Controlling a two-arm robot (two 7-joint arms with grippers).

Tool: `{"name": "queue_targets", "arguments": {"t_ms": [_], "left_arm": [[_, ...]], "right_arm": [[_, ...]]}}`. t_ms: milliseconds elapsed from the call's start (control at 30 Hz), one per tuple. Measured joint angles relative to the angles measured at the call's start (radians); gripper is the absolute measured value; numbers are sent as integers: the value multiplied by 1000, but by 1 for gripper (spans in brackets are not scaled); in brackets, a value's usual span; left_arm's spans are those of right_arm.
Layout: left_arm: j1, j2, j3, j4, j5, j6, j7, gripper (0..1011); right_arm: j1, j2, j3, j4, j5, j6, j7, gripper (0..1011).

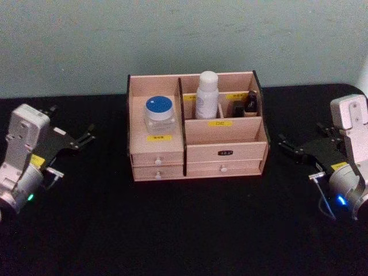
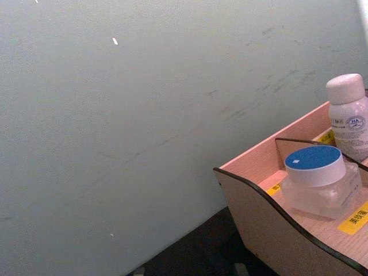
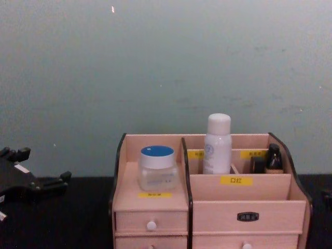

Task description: Pick up the facial cleanser and watermelon frost from the table and place them into the tiered storage box.

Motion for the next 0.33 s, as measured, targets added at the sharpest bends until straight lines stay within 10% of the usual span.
{"name": "queue_targets", "arguments": {"t_ms": [333], "left_arm": [[0,0,0,0,0,0,0,1001]], "right_arm": [[0,0,0,0,0,0,0,1000]]}}
